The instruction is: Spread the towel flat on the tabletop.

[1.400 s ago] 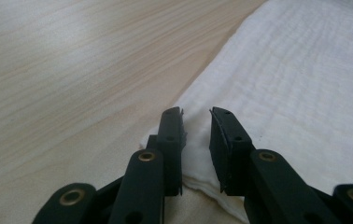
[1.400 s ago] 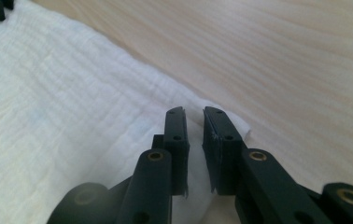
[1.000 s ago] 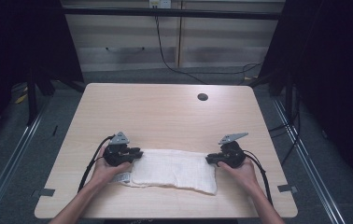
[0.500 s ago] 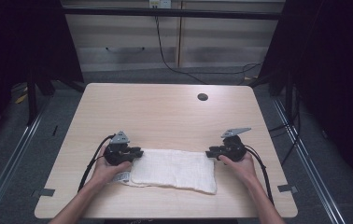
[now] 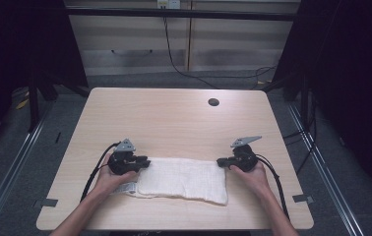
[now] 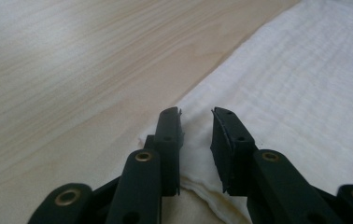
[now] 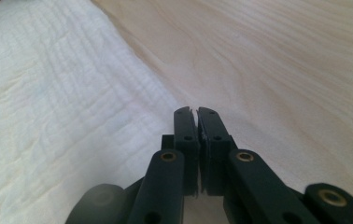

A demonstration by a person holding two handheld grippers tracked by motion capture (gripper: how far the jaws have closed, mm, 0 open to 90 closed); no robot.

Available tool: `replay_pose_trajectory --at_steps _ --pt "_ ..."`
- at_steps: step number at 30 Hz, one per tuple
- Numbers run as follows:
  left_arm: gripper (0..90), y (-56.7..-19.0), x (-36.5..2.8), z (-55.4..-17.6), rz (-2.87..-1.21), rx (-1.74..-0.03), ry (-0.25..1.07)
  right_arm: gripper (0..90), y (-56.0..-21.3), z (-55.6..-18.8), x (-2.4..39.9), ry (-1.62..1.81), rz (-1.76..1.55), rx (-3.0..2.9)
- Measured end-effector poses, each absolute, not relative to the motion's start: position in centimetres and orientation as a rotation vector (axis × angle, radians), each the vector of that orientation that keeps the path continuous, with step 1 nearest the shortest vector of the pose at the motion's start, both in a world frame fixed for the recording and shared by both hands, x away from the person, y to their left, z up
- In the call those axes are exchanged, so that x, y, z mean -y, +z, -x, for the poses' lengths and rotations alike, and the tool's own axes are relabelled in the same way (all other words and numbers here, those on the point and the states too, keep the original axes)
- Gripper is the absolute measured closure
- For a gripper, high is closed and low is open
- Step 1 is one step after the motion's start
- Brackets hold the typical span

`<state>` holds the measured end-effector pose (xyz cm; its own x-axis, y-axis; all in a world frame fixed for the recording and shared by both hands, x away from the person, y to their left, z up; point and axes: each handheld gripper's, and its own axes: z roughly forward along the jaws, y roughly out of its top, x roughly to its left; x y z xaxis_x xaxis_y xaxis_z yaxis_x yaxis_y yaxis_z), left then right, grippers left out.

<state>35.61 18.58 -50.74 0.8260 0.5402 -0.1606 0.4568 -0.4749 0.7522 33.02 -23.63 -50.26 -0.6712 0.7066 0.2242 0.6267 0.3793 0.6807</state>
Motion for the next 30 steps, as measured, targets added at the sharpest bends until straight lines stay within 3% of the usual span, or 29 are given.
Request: replay_pose_trajectory --at_steps 11,30 --pt "59.5 -49.5 -20.4 -37.1 -2.061 -0.796 0.139 87.3 -49.8 -33.1 23.9 1.214 -1.239 -2.487" --pt "57.1 -50.6 -18.2 -36.8 -2.187 -0.729 0.181 87.2 -49.7 -33.0 24.2 1.221 -1.239 -2.475"
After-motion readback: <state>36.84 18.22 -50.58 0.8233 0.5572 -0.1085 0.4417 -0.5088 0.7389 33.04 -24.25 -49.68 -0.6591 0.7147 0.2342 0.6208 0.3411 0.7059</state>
